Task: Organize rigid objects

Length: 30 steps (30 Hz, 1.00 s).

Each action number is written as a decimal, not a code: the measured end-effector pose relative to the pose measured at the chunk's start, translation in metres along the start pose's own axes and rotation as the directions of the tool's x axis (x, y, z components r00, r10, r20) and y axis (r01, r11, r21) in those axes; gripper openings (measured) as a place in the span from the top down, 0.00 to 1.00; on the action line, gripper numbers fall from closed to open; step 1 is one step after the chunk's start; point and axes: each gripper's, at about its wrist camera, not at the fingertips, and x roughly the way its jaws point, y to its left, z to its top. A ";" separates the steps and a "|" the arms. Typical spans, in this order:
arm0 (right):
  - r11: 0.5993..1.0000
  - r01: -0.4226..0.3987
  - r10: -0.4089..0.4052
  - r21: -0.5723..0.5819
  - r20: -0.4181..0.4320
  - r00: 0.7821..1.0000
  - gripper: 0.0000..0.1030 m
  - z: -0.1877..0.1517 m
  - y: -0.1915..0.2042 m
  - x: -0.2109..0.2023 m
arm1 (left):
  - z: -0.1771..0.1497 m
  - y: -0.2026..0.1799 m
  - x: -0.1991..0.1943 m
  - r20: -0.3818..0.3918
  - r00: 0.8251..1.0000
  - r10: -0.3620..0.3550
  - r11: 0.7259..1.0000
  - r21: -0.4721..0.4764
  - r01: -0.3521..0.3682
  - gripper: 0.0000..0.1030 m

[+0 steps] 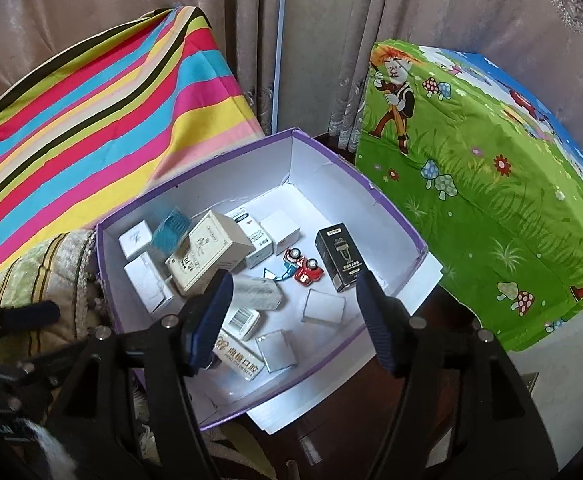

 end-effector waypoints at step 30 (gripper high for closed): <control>1.000 0.010 -0.010 0.014 -0.041 0.999 0.34 -0.005 -0.008 0.014 | 0.033 -0.020 0.011 0.099 0.994 0.052 0.992 0.112 -0.063 0.00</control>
